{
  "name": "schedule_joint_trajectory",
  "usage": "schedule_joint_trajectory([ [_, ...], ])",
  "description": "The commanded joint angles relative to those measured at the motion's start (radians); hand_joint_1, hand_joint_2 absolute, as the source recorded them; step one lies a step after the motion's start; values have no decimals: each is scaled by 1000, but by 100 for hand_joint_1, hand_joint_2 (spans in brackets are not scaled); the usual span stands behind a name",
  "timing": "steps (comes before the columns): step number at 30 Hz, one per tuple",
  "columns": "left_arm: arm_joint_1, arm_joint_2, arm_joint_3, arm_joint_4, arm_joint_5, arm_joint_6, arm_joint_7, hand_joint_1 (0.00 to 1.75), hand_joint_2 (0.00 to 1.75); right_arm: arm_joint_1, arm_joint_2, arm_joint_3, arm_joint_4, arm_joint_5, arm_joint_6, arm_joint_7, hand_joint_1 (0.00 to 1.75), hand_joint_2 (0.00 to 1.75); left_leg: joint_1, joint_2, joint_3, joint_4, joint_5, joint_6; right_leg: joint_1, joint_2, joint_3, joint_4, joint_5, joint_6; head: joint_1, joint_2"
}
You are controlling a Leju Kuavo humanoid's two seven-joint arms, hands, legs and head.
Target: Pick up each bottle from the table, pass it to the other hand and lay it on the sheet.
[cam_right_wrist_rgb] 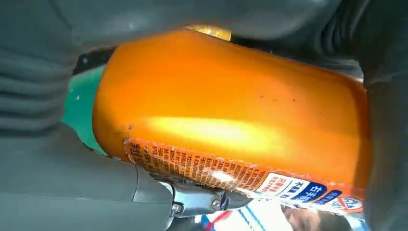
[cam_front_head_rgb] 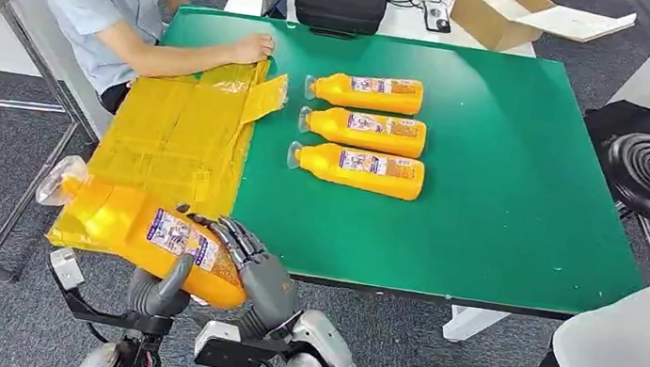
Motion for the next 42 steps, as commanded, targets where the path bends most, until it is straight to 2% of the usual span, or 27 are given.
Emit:
schedule_joint_trajectory([
  [1, -159, 19, 38, 101, -112, 238, 56, 175, 175, 76, -53, 58, -25, 36, -186, -1, 0, 0, 1, -4, 4, -1, 0, -1, 1, -5, 6, -1, -2, -2, 0, 0],
  [4, -210, 33, 49, 145, -210, 356, 4, 175, 175, 61, -48, 53, 8, 37, -275, -1, 0, 0, 0, -4, 4, -2, 0, -1, 1, -4, 6, -2, -1, -1, 1, 0],
  [5, -231, 40, 53, 164, -294, 462, -16, 175, 175, 55, -46, 55, 5, 15, -284, -1, 0, 0, 0, -2, 3, -1, 0, -1, 0, -1, 4, -1, 0, -1, 0, 0],
  [7, -261, 55, 58, 187, -363, 533, -27, 175, 175, 41, -31, 50, 43, 27, -280, -1, 0, 0, 0, -3, 3, -1, 0, -1, 0, -2, 4, -1, 0, -2, 0, 0],
  [15, -271, 58, 61, 197, -395, 560, -29, 175, 175, 39, -22, 47, 61, 15, -275, -1, 0, 0, 0, -1, 6, -2, -1, -1, 1, -1, 7, -1, -2, -2, 0, 0],
  [18, -296, 90, 72, 223, -424, 582, -13, 175, 175, 37, -8, 50, 88, -1, -251, -1, 0, 0, 0, 0, 6, -2, -1, -1, 0, 0, 7, -1, -2, -2, 0, 0],
  [20, -322, 113, 77, 265, -588, 699, -43, 175, 175, 24, -3, 75, 101, -15, -282, -1, 0, 0, 0, 0, 2, -1, 0, -1, 0, 0, 3, 0, 0, -1, 0, 0],
  [21, -339, 114, 89, 297, -640, 737, -30, 175, 175, 20, 0, 74, 105, -23, -299, -1, 0, 0, 1, 0, 5, -2, -1, -2, 1, 0, 6, -1, -1, -2, 0, 0],
  [25, -437, 140, 53, 461, -995, 952, -96, 175, 175, 6, -11, 129, 76, -57, -286, -1, 0, 0, 0, -2, 3, -1, 0, -1, 1, -2, 4, 0, -1, -2, 0, 0],
  [28, -547, 86, 243, 610, -1435, 974, -87, 175, 175, -12, -15, 187, 73, -76, -270, -1, 0, 0, 1, -3, 2, -1, 1, -1, 1, -3, 4, 0, 0, -2, 0, 0],
  [30, -632, 69, 352, 734, -1643, 974, -58, 175, 175, -25, -12, 221, 80, -93, -259, -1, 0, 0, 1, -3, 4, -1, 1, -2, 1, -2, 5, 0, 0, -2, 0, 0],
  [32, -697, 86, 381, 842, -1783, 974, 16, 175, 175, -42, -4, 253, 85, -106, -223, -1, 0, 0, 1, -2, 2, 0, 2, -2, 1, -1, 4, 1, 0, -2, 0, 0],
  [37, -789, 120, 342, 1047, -2037, 974, 193, 175, 175, -66, 6, 300, 80, -122, -205, -1, 0, 0, 1, 0, 3, 0, 1, -3, 1, -1, 3, 2, 2, -4, 0, 0],
  [40, -831, 116, 349, 1171, -2047, 966, 211, 175, 175, -66, 4, 308, 66, -145, -200, -1, 0, 0, 1, -2, 3, -1, 2, -3, 1, -2, 4, 1, 1, -4, 0, 0],
  [42, -831, 110, 341, 1180, -2056, 968, 223, 175, 175, -66, 6, 308, 67, -147, -202, -1, 0, 0, 1, -2, 5, 0, 1, -3, 1, -2, 5, 2, 1, -4, 0, 0],
])
